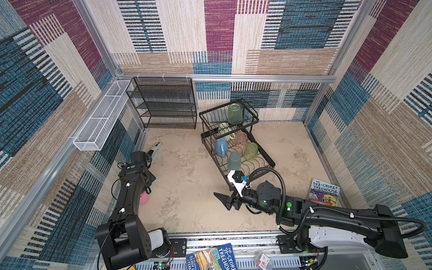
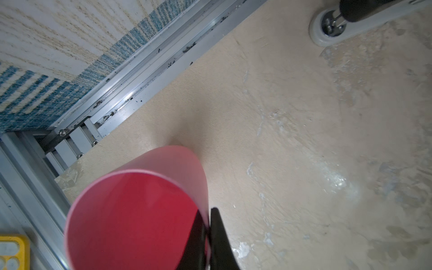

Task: Load cups into a dish rack
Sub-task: Pick up the cup from the bottom-left of the table.

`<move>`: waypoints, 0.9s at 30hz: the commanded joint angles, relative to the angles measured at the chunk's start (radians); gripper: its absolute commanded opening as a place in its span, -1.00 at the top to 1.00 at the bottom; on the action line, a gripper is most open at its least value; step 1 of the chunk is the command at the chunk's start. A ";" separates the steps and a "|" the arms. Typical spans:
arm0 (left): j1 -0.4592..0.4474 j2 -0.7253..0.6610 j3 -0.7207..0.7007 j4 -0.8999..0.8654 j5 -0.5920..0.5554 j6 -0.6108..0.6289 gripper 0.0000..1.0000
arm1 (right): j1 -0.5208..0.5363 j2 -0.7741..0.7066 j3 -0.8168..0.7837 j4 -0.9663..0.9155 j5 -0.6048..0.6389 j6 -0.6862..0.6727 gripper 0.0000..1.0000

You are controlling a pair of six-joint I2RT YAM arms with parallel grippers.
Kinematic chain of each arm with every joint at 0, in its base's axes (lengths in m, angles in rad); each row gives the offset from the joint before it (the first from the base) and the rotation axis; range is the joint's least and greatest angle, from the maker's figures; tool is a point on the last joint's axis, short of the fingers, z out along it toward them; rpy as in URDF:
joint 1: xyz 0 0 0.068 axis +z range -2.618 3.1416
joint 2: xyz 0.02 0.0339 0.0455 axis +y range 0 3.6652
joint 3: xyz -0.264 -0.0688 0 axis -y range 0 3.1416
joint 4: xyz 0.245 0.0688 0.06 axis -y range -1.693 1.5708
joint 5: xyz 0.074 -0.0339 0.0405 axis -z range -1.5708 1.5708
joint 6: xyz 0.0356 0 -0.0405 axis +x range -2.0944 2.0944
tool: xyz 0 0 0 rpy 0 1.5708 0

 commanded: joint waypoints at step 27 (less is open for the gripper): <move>-0.335 -0.379 0.155 0.142 0.598 -0.025 1.00 | -0.226 0.176 0.416 -0.294 -0.027 0.503 -0.79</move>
